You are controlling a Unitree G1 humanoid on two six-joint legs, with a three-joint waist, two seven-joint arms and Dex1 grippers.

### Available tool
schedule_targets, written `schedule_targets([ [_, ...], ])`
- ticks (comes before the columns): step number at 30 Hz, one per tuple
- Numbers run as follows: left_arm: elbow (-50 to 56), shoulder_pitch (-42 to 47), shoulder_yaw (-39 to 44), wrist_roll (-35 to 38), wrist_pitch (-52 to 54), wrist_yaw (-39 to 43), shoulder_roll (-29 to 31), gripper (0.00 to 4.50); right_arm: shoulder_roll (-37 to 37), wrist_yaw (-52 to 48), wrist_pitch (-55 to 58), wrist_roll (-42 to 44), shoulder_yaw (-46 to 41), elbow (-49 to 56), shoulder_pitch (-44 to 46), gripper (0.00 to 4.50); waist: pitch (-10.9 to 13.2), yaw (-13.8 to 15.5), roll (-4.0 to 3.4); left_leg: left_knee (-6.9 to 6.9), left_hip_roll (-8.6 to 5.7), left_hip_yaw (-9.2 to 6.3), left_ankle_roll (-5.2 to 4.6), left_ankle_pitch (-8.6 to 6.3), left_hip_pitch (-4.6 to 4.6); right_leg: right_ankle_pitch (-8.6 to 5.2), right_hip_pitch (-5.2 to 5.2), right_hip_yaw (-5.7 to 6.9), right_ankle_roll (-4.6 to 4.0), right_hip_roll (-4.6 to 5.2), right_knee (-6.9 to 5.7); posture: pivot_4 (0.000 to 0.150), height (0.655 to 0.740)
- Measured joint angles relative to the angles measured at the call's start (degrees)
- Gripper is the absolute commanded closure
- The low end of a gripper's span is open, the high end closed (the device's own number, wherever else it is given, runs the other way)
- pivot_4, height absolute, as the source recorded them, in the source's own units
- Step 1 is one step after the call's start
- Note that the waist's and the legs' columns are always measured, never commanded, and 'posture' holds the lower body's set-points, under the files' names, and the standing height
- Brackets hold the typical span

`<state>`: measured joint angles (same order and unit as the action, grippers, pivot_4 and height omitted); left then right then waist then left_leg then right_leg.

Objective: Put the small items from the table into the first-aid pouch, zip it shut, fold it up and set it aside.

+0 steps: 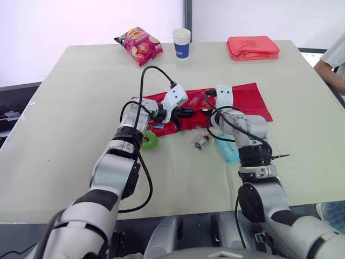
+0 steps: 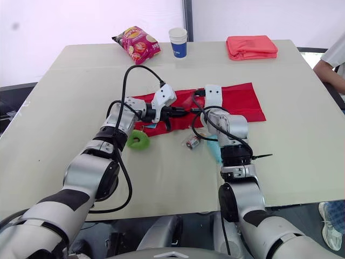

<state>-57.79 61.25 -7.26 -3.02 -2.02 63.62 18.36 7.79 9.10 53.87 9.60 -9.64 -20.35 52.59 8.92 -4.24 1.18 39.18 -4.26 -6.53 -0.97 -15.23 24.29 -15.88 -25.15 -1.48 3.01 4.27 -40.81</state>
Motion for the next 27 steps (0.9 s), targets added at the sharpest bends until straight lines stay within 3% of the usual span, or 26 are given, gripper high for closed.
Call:
schedule_targets([
  [3, 0.12, -0.57, -0.04, -0.07, -0.04, 0.02, 0.15, 4.50, 0.00, -3.18, -9.75, -0.93, 2.78, -8.00, 1.30, 4.44, -0.05, -0.45, -0.01, -0.02, 0.00, 0.01, 0.00, 0.00, -0.06, 0.00, 0.05, -0.02, 0.00, -0.01, 0.00, 0.150, 0.7400],
  [4, 0.12, -0.69, -0.04, -0.10, -0.04, -0.02, 0.23, 4.50, -0.03, -4.53, -11.40, -1.37, 3.80, -9.39, 1.46, 3.40, -0.06, -0.83, -0.01, -0.03, 0.00, 0.00, 0.01, 0.00, -0.07, 0.00, 0.05, -0.01, 0.00, -0.02, 0.00, 0.150, 0.7400],
  [6, 0.12, -0.69, -0.05, -0.14, -0.11, -0.06, 0.25, 4.50, -0.13, -7.84, -13.92, -1.67, 5.55, -11.83, 1.45, 2.77, -0.07, -1.19, -0.03, -0.04, 0.00, -0.02, 0.00, 0.00, -0.07, 0.00, 0.05, -0.01, 0.00, -0.02, -0.02, 0.150, 0.7400],
  [9, -0.04, -0.67, -0.10, -0.29, -0.38, 0.12, 1.09, 4.50, -2.84, -12.77, -13.39, -2.23, 8.15, -10.08, -0.14, 1.37, -0.09, -1.11, -0.06, -0.04, 0.00, -0.08, 0.00, 0.00, -0.07, 0.00, 0.07, 0.02, 0.00, -0.02, -0.01, 0.150, 0.7400],
  [20, -2.09, -0.24, -1.18, -0.45, -2.73, -0.15, 1.20, 4.50, -17.82, -27.22, -0.18, -2.48, 19.00, 13.17, -9.53, 1.37, -0.08, -1.31, -0.07, 0.03, -0.09, -0.23, 0.00, 0.00, 0.19, 0.00, -0.16, -0.01, 0.00, -0.01, 0.02, 0.150, 0.7400],
  [27, -3.12, 0.38, -1.58, -1.41, -4.60, -0.21, 1.38, 4.50, -16.69, -27.22, -1.39, -3.11, 19.83, 9.51, -7.85, 4.23, -0.08, -1.29, -0.07, 0.02, -0.09, -0.22, 0.01, 0.00, 0.20, 0.00, -0.21, -0.06, 0.00, -0.02, 0.01, 0.150, 0.7400],
])
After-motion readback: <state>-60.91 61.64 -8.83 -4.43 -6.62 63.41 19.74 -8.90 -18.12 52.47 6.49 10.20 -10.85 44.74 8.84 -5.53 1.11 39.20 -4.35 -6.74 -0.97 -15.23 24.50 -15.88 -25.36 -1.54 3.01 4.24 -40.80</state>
